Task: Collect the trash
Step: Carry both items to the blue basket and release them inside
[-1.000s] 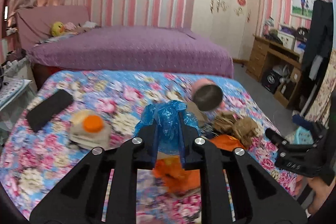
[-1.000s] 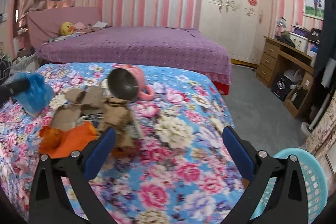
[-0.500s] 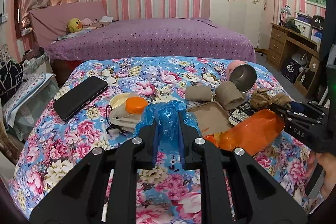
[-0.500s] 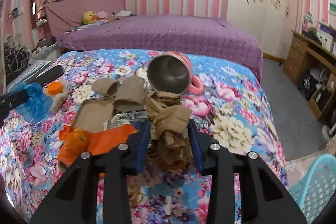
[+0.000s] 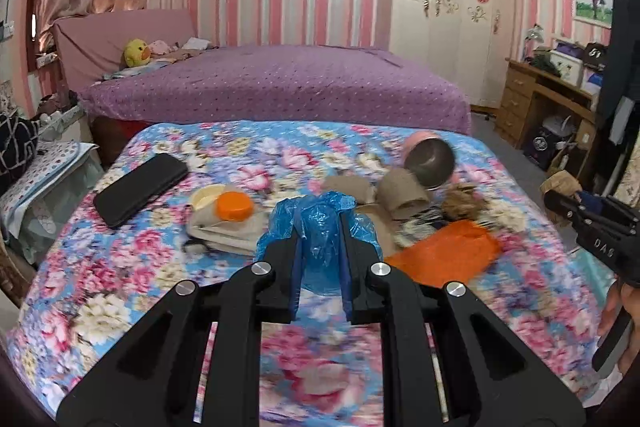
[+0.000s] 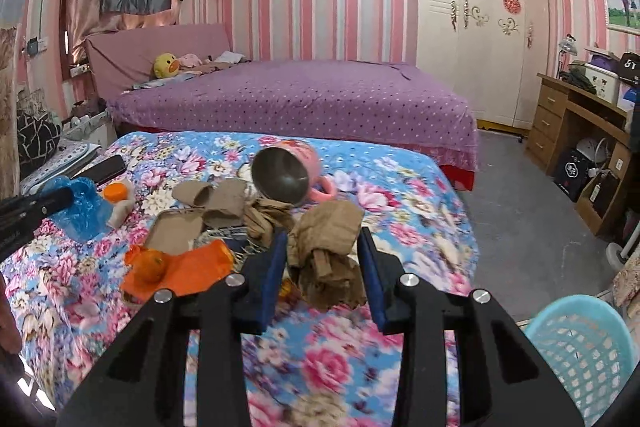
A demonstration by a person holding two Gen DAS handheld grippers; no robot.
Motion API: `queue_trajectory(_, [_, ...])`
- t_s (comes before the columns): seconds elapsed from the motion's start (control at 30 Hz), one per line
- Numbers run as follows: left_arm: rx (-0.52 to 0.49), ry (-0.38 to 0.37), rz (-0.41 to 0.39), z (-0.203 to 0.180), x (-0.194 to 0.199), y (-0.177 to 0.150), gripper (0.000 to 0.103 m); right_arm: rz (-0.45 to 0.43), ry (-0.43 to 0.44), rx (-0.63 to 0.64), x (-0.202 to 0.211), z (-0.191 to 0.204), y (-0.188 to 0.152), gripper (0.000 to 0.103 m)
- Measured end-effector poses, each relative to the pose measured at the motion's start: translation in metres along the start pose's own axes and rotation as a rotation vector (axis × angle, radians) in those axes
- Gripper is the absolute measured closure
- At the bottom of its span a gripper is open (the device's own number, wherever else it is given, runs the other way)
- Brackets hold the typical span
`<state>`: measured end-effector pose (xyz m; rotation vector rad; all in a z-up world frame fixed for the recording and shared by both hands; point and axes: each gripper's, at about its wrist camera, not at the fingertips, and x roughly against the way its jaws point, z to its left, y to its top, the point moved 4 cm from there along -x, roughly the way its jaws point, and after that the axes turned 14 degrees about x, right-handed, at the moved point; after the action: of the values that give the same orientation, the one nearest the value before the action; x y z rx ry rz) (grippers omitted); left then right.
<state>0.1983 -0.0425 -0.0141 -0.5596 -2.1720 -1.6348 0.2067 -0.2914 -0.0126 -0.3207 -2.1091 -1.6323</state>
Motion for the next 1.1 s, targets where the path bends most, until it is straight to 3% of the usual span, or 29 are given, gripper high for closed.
queue_trajectory(0.23, [-0.029,-0.092,-0.003,-0.067,0.017,-0.014,0.09,0.004,-0.059,-0.048,0.038,-0.051,-0.027,0.067])
queue_trajectory(0.57, [-0.128,-0.214,0.005,-0.174,0.047,-0.053,0.09,0.064,-0.224,-0.082,0.103,-0.145,-0.093,0.067])
queue_trajectory(0.83, [-0.154,-0.313,0.09,-0.246,0.045,-0.097,0.09,0.124,-0.308,-0.143,0.135,-0.206,-0.149,0.067])
queue_trajectory(1.1, [-0.151,-0.409,0.201,-0.306,0.021,-0.139,0.09,0.152,-0.346,-0.184,0.144,-0.239,-0.176,0.067])
